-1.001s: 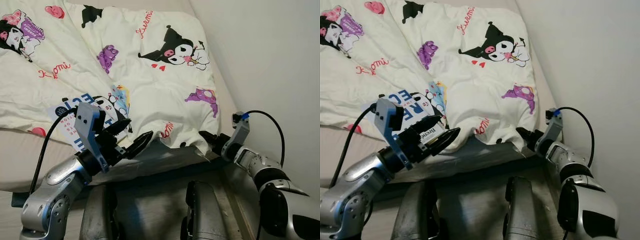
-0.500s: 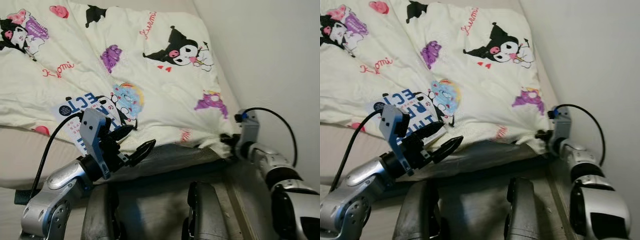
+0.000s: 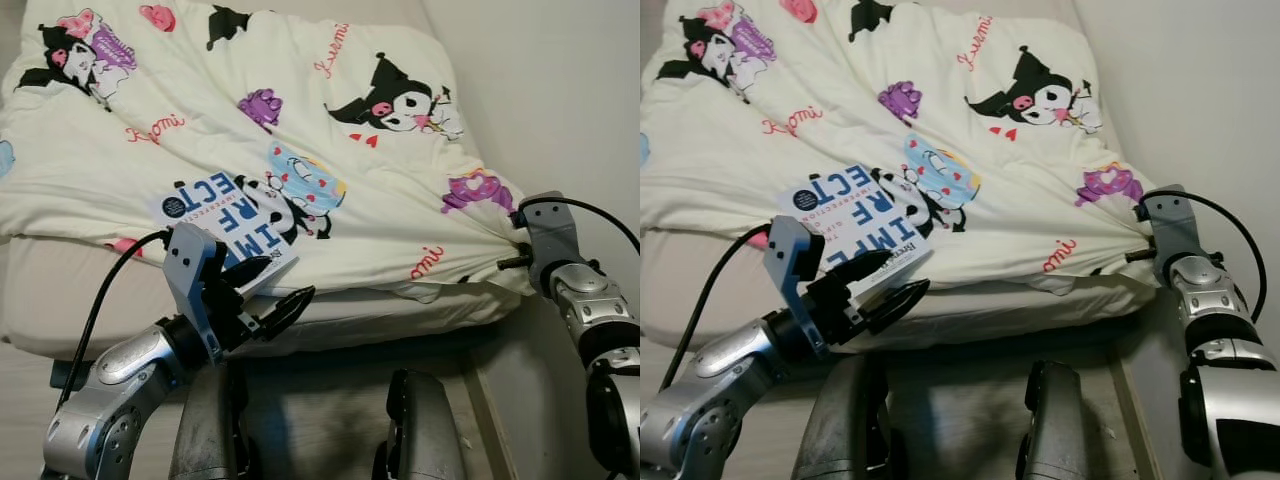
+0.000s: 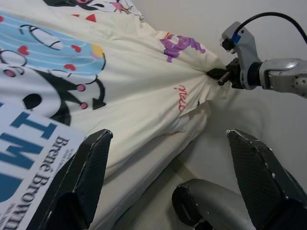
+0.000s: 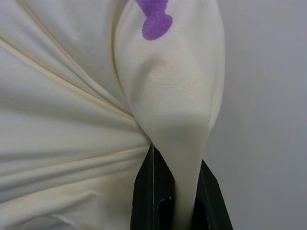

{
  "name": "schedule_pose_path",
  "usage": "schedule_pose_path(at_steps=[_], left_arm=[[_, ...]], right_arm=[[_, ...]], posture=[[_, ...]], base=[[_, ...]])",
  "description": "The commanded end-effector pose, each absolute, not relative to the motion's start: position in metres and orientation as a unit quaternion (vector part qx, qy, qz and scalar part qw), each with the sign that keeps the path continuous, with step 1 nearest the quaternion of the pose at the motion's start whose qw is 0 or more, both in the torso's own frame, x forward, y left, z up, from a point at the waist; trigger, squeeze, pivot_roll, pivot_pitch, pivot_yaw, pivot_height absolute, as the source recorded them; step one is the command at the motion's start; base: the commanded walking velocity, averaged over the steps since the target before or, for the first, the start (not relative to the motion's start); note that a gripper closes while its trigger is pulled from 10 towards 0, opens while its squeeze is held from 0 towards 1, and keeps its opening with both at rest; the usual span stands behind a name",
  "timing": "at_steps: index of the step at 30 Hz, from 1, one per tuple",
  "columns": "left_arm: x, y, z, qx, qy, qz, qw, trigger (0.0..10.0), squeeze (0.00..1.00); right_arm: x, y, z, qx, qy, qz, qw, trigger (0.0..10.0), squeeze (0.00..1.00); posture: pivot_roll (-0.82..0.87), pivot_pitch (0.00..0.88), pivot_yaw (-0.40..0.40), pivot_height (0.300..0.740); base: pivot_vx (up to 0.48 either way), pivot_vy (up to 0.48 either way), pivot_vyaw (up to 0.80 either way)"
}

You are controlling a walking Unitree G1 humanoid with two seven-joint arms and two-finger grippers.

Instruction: Clean up the room

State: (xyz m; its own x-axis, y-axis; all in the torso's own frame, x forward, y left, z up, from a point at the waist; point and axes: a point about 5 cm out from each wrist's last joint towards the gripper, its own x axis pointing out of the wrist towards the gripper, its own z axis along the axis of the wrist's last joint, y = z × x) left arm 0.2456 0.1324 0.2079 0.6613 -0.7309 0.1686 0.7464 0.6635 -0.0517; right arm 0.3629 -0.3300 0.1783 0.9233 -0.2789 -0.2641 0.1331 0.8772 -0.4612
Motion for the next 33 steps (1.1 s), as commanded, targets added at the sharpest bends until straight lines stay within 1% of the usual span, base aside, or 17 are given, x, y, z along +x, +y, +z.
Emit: schedule_pose_path(at_steps=[1, 6, 10, 11, 13, 17, 19, 20, 21, 22, 24, 26, 27, 28, 30, 32, 33], left_arm=[[0.240, 0.131, 0.207, -0.053, -0.066, -0.412, 0.907, 10.0, 0.00], [0.240, 0.132, 0.207, -0.051, -0.066, -0.410, 0.908, 10.0, 0.00], [0.239, 0.133, 0.207, -0.051, -0.065, -0.409, 0.909, 10.0, 0.00], [0.239, 0.133, 0.207, -0.051, -0.065, -0.410, 0.908, 10.0, 0.00], [0.239, 0.133, 0.207, -0.051, -0.064, -0.411, 0.908, 10.0, 0.00], [0.239, 0.130, 0.207, -0.053, -0.063, -0.417, 0.905, 10.0, 0.00], [0.239, 0.130, 0.207, -0.053, -0.063, -0.418, 0.905, 10.0, 0.00], [0.238, 0.130, 0.207, -0.052, -0.062, -0.420, 0.904, 10.0, 0.00], [0.238, 0.130, 0.207, -0.052, -0.060, -0.424, 0.902, 10.0, 0.00], [0.238, 0.130, 0.207, -0.052, -0.060, -0.424, 0.902, 10.0, 0.00], [0.237, 0.131, 0.207, -0.052, -0.057, -0.428, 0.901, 10.0, 0.00], [0.237, 0.131, 0.207, -0.052, -0.057, -0.428, 0.900, 10.0, 0.00], [0.236, 0.131, 0.207, -0.054, -0.053, -0.434, 0.898, 10.0, 0.00], [0.236, 0.131, 0.207, -0.054, -0.053, -0.434, 0.898, 10.0, 0.00], [0.234, 0.130, 0.207, -0.055, -0.050, -0.440, 0.895, 10.0, 0.00], [0.234, 0.130, 0.207, -0.055, -0.050, -0.440, 0.895, 10.0, 0.00], [0.234, 0.130, 0.206, -0.054, -0.049, -0.441, 0.894, 10.0, 0.00]], right_arm=[[0.340, -0.371, 0.182, -0.245, 0.192, -0.197, 0.929, 0.0, 0.00], [0.330, -0.393, 0.199, -0.259, 0.186, -0.251, 0.914, 0.0, 0.00], [0.325, -0.400, 0.203, -0.250, 0.185, -0.267, 0.912, 0.0, 0.00], [0.328, -0.395, 0.196, -0.220, 0.193, -0.238, 0.926, 0.0, 0.00], [0.329, -0.392, 0.194, -0.213, 0.195, -0.229, 0.929, 0.0, 0.00], [0.337, -0.360, 0.160, -0.113, 0.243, -0.105, 0.958, 0.0, 0.00], [0.338, -0.355, 0.156, -0.098, 0.248, -0.086, 0.960, 0.0, 0.00], [0.340, -0.347, 0.150, -0.072, 0.254, -0.059, 0.963, 0.0, 0.00], [0.340, -0.329, 0.137, -0.014, 0.273, 0.011, 0.962, 0.0, 0.00], [0.340, -0.329, 0.137, -0.014, 0.273, 0.011, 0.962, 0.0, 0.00], [0.337, -0.316, 0.125, 0.022, 0.298, 0.079, 0.951, 0.0, 0.00], [0.335, -0.315, 0.122, 0.023, 0.306, 0.092, 0.947, 0.0, 0.00], [0.324, -0.313, 0.108, -0.026, 0.357, 0.146, 0.922, 0.0, 0.00], [0.324, -0.313, 0.108, -0.026, 0.357, 0.146, 0.922, 0.0, 0.00], [0.315, -0.314, 0.097, -0.066, 0.400, 0.184, 0.896, 0.0, 0.00], [0.315, -0.314, 0.097, -0.066, 0.400, 0.184, 0.896, 0.0, 0.00], [0.310, -0.315, 0.092, -0.092, 0.422, 0.194, 0.881, 0.0, 0.00]], posture=[[0.09, 0.358, -0.036, 0.546], [0.09, 0.360, -0.038, 0.546], [0.09, 0.358, -0.038, 0.546], [0.09, 0.358, -0.037, 0.546], [0.09, 0.358, -0.037, 0.546], [0.09, 0.359, -0.031, 0.546], [0.09, 0.359, -0.031, 0.546], [0.09, 0.360, -0.030, 0.546], [0.09, 0.360, -0.030, 0.546], [0.09, 0.360, -0.030, 0.546], [0.10, 0.358, -0.030, 0.546], [0.10, 0.358, -0.030, 0.546], [0.10, 0.358, -0.030, 0.546], [0.10, 0.358, -0.030, 0.546], [0.09, 0.359, -0.030, 0.546], [0.09, 0.359, -0.030, 0.546], [0.09, 0.359, -0.028, 0.546]], base=[[0.000, 0.000, 0.00], [0.000, 0.000, 0.00], [0.000, 0.000, 0.00], [0.000, 0.000, 0.00], [0.000, 0.000, 0.00], [0.000, 0.000, 0.00], [0.000, 0.000, 0.00], [0.000, 0.000, 0.00], [0.000, 0.000, 0.00], [0.000, 0.000, 0.00], [0.000, 0.000, 0.00], [0.000, 0.000, 0.00], [0.000, 0.000, 0.00], [0.000, 0.000, 0.00], [0.000, 0.000, 0.00], [0.000, 0.000, 0.00], [0.000, 0.000, 0.00]])
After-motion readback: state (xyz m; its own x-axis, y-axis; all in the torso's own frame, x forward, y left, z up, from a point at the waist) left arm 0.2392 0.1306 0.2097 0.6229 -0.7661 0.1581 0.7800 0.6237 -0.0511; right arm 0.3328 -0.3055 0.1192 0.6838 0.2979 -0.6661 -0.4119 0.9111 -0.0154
